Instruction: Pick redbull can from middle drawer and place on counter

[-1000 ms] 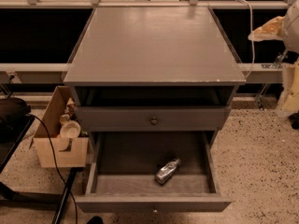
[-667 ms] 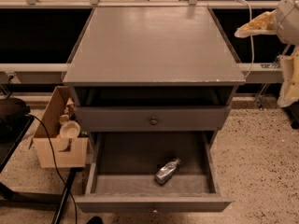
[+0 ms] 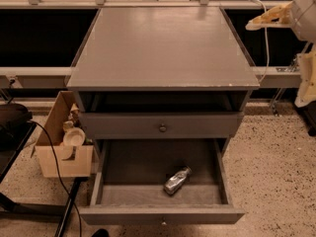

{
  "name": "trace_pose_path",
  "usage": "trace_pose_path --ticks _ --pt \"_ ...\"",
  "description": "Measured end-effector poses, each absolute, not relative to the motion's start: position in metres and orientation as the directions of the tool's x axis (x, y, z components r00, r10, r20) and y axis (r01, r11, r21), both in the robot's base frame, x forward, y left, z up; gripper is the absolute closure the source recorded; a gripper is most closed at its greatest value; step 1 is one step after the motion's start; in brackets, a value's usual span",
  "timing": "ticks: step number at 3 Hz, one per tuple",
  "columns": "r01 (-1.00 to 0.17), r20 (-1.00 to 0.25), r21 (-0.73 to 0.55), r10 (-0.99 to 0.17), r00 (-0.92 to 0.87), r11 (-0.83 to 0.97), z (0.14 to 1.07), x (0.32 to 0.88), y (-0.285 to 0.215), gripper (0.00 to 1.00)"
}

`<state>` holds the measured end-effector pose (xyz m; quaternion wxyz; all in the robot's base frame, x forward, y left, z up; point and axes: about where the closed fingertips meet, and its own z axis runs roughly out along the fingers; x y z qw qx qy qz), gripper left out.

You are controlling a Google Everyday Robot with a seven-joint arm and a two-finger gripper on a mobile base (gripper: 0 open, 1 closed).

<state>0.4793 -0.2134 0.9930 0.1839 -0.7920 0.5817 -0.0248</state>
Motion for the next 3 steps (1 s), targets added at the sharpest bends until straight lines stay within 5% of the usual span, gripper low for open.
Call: trace_pose_path --ticks 3 --pt "-0.749 0.039 -0.279 -0.786 0.617 -0.601 0.877 0.467 -0.231 0.0"
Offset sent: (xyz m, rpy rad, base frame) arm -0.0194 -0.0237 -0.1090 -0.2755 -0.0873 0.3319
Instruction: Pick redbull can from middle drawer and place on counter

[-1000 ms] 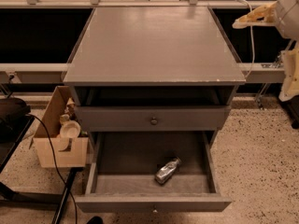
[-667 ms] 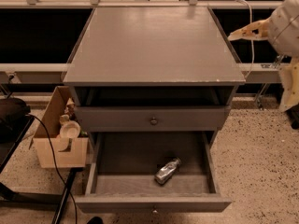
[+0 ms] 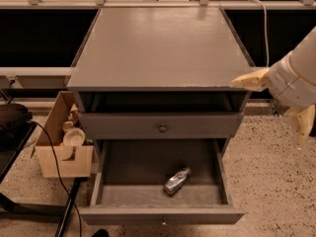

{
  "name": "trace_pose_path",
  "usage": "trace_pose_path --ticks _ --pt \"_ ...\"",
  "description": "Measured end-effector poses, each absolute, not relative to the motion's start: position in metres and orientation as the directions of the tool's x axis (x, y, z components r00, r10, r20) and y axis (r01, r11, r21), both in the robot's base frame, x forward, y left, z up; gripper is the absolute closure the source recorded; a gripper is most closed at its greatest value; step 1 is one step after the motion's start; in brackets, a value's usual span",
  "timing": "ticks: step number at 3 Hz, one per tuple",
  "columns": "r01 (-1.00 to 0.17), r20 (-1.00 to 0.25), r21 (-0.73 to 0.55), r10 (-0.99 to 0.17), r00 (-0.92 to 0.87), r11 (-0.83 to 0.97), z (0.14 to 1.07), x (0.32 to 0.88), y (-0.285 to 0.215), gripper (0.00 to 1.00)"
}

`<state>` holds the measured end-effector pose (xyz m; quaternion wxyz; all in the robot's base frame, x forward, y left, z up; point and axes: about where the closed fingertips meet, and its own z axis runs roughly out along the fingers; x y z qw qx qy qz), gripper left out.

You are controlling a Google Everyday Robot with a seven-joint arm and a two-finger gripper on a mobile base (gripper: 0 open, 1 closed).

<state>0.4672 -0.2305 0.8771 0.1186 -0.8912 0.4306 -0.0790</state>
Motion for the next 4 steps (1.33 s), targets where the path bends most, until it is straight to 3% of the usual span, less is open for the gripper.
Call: trace_pose_path --ticks 1,4 --pt "-0.713 0.021 -0.258 -0.742 0.67 -0.651 0.824 0.469 -0.231 0.0" --pt "-0.669 0.02 -0.259 -0.696 0.718 -0.697 0.778 0.462 -0.22 0.0"
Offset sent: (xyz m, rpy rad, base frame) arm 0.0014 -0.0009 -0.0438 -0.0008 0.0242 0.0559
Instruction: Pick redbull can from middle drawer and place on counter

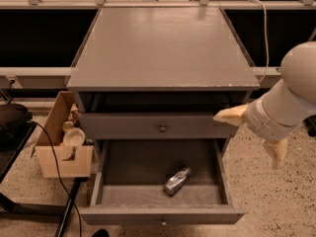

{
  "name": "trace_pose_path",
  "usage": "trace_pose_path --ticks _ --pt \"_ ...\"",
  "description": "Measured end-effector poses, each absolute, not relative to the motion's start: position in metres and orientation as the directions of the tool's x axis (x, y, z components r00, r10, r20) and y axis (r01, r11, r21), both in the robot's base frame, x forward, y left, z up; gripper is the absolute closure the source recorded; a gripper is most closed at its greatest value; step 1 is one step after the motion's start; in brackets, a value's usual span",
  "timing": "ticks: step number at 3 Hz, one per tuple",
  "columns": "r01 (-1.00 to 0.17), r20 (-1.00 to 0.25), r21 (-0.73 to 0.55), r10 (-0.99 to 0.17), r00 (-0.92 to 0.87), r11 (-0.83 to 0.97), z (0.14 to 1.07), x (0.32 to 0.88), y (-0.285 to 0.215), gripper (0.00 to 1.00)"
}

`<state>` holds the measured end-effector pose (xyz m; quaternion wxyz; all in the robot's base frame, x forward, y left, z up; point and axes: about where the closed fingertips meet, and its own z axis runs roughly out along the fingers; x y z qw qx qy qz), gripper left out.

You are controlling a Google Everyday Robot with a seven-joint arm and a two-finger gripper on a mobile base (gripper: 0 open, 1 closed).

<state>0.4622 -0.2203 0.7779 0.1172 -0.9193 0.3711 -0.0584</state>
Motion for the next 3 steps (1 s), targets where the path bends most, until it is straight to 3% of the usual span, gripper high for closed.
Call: trace_pose_path --ticks 3 --pt "-0.616 0.042 -0.336 -0.665 0.746 -0.712 0.656 0.501 -0.175 0.0"
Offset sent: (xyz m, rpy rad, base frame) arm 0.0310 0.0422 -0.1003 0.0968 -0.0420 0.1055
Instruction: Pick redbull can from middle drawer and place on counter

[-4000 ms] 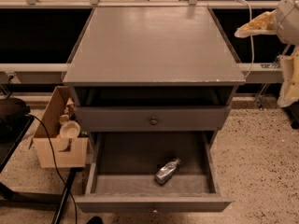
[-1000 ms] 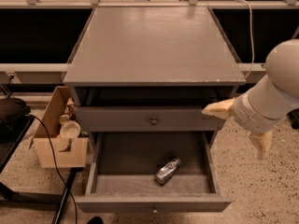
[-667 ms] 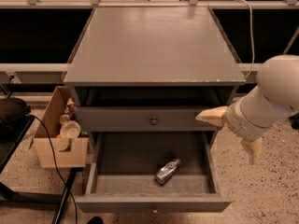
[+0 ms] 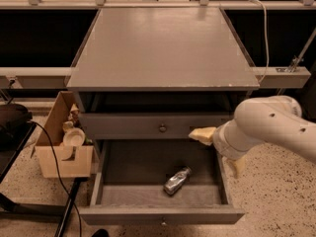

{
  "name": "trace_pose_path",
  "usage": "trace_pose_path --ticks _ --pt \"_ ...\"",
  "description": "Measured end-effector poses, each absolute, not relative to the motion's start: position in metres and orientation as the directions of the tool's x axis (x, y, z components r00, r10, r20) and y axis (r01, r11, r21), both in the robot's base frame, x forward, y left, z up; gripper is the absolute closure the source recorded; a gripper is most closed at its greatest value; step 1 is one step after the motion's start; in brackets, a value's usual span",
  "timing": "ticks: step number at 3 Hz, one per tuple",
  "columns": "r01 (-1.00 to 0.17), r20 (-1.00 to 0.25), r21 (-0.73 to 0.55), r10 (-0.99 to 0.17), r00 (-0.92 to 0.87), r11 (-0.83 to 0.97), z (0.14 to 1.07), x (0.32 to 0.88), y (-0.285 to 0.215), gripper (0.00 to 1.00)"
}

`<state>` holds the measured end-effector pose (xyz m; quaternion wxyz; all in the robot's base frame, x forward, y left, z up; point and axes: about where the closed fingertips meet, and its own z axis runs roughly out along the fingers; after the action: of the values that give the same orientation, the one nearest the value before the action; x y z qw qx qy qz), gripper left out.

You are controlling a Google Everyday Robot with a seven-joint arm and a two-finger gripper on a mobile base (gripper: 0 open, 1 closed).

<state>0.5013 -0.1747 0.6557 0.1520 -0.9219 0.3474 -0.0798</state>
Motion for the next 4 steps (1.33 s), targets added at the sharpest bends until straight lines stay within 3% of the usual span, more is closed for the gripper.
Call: trace_pose_path --ticks 1,4 --pt "-0.657 0.034 -0.355 -0.711 0.702 -0.665 0.657 0.506 -0.174 0.0" --pt "-0.62 0.167 -0.32 -0.687 0.707 -0.716 0.601 0.51 -0.172 0.0"
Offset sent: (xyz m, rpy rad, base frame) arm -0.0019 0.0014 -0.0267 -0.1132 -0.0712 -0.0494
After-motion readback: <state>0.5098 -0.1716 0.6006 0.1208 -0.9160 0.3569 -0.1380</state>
